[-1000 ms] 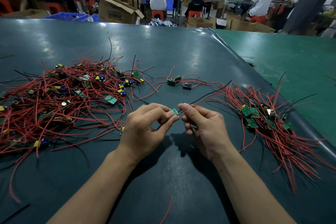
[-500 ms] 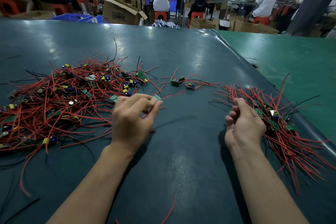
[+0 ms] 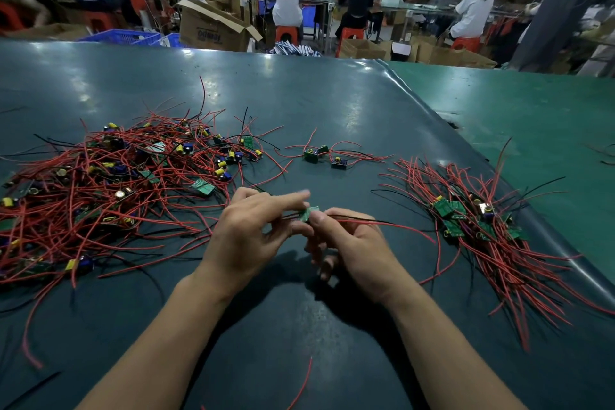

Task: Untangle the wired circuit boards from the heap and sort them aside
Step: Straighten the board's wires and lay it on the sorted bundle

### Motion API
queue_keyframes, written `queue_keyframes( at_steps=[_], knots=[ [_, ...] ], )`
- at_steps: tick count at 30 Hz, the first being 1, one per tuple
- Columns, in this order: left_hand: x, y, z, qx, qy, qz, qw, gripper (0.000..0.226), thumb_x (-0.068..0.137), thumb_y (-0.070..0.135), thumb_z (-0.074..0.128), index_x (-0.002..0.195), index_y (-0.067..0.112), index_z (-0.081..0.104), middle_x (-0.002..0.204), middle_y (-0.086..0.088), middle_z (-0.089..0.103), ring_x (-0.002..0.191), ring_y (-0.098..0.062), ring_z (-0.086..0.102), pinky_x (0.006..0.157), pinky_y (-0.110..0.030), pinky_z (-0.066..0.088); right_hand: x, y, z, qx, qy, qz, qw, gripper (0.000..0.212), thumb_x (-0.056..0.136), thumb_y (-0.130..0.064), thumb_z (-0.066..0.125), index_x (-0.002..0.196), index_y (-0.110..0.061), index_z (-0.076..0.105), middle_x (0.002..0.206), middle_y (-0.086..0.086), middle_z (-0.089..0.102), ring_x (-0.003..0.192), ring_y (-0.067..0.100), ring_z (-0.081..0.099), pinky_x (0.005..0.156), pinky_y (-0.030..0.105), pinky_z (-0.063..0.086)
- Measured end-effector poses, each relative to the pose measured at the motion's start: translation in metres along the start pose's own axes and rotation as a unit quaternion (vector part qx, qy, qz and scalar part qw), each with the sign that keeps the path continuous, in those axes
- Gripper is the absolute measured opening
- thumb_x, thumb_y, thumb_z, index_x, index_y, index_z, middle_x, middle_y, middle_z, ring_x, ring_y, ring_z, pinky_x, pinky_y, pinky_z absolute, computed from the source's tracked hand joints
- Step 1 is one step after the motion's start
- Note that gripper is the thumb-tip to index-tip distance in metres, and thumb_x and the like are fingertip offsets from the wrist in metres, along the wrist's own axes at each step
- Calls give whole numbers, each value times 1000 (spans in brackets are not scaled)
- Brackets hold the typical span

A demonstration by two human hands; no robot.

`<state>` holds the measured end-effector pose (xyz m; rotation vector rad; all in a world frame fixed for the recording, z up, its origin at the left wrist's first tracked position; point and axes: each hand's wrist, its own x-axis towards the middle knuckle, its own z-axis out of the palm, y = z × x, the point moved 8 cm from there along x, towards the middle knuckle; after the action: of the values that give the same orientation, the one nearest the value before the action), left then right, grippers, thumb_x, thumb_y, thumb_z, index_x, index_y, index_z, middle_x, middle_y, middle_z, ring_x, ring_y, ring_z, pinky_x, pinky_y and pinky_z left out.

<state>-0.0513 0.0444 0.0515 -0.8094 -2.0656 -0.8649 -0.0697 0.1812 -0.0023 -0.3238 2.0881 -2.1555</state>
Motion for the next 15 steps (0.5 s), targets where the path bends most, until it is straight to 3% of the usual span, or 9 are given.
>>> queue_keyframes(
  at_steps=[3,7,9,12,15],
  knots=[
    [1,-6,-8,53,7,-5,999,22,85,28,71,99,12,77,82,4,74,67,-17,65,69,-44,45,1,-2,-18,44,107,-5,993,29,94,-20,62,66,-16,65,56,4,60,41,14,51,36,21,41],
    [2,-17,-26,156,55,-25,986,12,89,26,69,88,18,78,81,8,73,73,-20,66,73,-46,42,-5,-8,-44,38,257,-48,964,33,84,-30,68,54,-18,62,48,0,55,36,11,43,36,17,32],
    [-1,-27,-37,181,91,-69,977,11,88,23,70,87,15,78,81,3,73,75,-23,66,75,-47,43,-12,-14,-60,47,351,-89,931,34,84,-28,67,53,-16,60,45,-2,54,35,11,43,36,17,32],
    [-9,-44,-52,193,135,-158,959,8,86,15,72,90,10,77,84,-5,74,77,-28,66,76,-42,43,-26,-12,-93,155,470,-103,863,31,95,-23,61,65,-15,57,46,-5,56,35,7,46,33,16,32],
    [-17,-52,-56,227,135,-223,938,8,86,16,73,91,12,76,84,-6,74,81,-31,63,77,-39,40,-31,8,-111,303,511,-56,802,29,94,-34,63,77,-11,59,62,-1,62,45,7,58,41,18,46]
  ],
)
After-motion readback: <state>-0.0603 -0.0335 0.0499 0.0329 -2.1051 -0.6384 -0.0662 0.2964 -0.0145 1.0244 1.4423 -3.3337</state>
